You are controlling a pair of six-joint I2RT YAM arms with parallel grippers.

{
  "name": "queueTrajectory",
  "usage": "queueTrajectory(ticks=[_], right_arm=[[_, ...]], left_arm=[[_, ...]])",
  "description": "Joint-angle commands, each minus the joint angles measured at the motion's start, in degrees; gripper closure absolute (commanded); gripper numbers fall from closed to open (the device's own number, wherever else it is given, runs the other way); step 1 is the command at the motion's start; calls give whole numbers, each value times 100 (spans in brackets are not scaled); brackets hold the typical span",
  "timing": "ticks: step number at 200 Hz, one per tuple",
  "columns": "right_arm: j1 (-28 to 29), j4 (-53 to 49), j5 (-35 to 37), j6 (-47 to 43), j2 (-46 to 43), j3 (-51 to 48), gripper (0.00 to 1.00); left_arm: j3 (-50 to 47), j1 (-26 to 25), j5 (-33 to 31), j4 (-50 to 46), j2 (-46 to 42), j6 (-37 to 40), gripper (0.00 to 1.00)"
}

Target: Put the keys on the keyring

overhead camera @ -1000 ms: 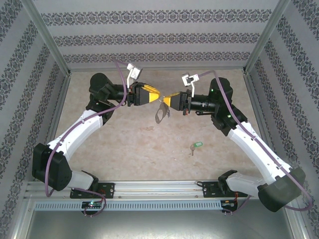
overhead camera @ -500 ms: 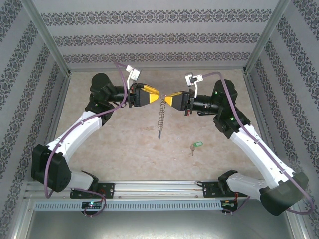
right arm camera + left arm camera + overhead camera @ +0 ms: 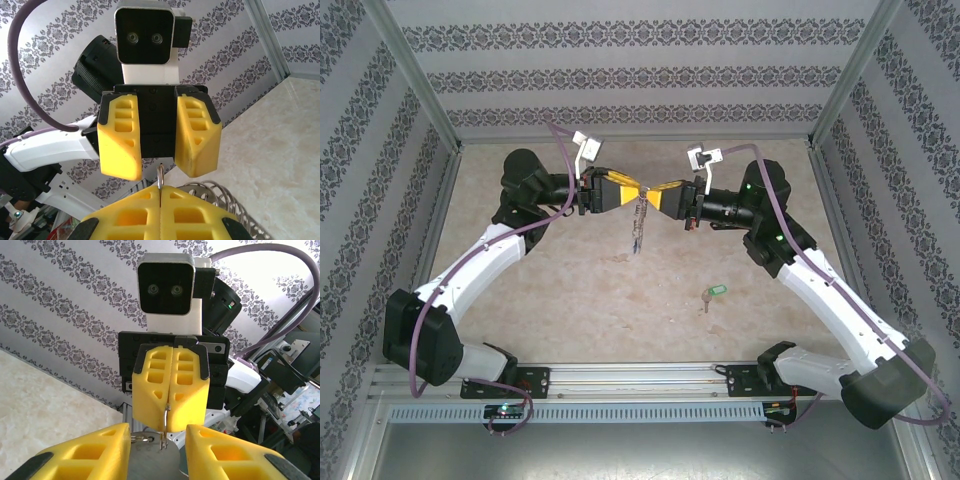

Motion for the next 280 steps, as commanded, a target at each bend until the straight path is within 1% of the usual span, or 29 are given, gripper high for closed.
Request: queueTrajectory(ticks=[1, 16, 44, 93, 133, 148, 171, 175, 189, 205, 226, 243, 251, 260, 263, 266, 273, 280], right_arm=[[38, 317, 30, 19, -5, 30, 100], [24, 289, 31, -10, 0, 35, 100], [27, 291, 56, -16, 7, 51, 100], [18, 364, 92, -11, 64, 66, 100], [10, 395, 157, -20, 130, 98, 100], [10, 384, 218, -29, 137, 89, 100], [9, 310, 300, -50, 120, 91, 100], [9, 287, 318, -55, 114, 92, 97], [1, 142, 458, -59, 65, 56, 77], [-78, -168, 615, -44, -97, -15, 62], [-304, -725, 746, -46, -448, -179, 46], [-569, -1484, 1057, -166, -852, -309, 42], [-718, -1916, 1313, -219, -1054, -396, 36], [-904, -2515, 1648, -295, -1208, -431, 18], [-976, -2775, 1773, -325, -1236, -427, 14], [-1039, -3035, 1891, -359, -1244, -409, 13], [-1163, -3632, 2112, -420, -1221, -347, 13], [-1229, -4167, 2304, -496, -1144, -265, 15]], left_arm=[[-27, -67, -29, 557, 34, -206, 69], [-3, -78, -21, 622, 79, -257, 73], [15, -97, 26, 762, 144, -371, 77], [-17, -107, 70, 903, 177, -516, 81], [-46, -110, 127, 984, 185, -575, 93], [-65, -108, 128, 1005, 181, -584, 100], [-78, -106, 168, 1103, 195, -641, 100], [-67, -104, 169, 1108, 195, -640, 100], [-75, -97, 157, 1095, 193, -625, 100], [-78, -66, 126, 1054, 184, -573, 100], [-100, -46, 43, 808, 142, -361, 100], [-136, -16, -82, 237, 42, 104, 100], [-144, 17, -180, -213, -23, 420, 100], [-150, 51, -274, -775, -88, 804, 100], [-150, 66, -301, -929, -113, 925, 100], [-159, 82, -320, -1089, -127, 1041, 100], [-160, 117, -389, -1412, -177, 1261, 100], [-189, 149, -484, -1663, -234, 1443, 100]])
